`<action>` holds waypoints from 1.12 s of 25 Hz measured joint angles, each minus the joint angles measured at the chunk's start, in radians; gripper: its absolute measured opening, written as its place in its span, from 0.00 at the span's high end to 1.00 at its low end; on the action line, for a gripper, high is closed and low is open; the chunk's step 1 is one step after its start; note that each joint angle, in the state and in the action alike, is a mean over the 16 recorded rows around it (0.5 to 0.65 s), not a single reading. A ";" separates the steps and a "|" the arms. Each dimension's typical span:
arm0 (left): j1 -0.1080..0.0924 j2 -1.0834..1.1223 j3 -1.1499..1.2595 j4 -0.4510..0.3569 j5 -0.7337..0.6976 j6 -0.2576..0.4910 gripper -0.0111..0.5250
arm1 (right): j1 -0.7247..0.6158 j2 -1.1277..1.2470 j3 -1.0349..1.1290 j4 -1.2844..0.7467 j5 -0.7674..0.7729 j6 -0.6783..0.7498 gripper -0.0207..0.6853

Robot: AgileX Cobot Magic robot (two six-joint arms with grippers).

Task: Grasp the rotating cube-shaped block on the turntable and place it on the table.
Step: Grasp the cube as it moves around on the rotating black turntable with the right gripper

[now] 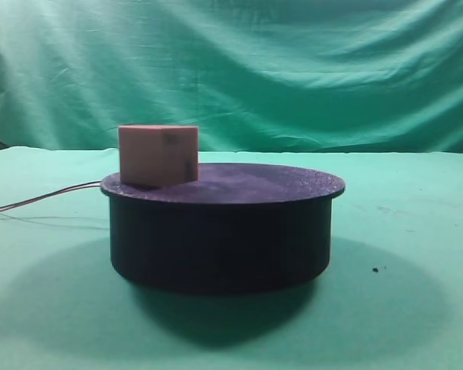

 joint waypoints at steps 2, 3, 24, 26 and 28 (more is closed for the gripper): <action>0.000 0.000 0.000 0.000 0.000 0.000 0.98 | 0.063 0.071 -0.023 0.017 0.008 -0.018 0.97; 0.000 0.000 0.000 0.000 0.000 0.000 0.98 | 0.096 0.108 -0.038 0.025 0.012 -0.026 0.97; 0.000 0.000 0.000 0.000 0.000 0.000 0.98 | 0.411 0.721 -0.477 0.102 0.109 -0.003 0.33; 0.000 0.000 0.000 0.000 0.000 0.000 0.98 | 0.411 0.747 -0.492 0.114 0.120 -0.009 0.23; 0.000 0.000 0.000 0.000 0.000 0.000 0.98 | 0.411 0.771 -0.504 0.125 0.128 -0.014 0.15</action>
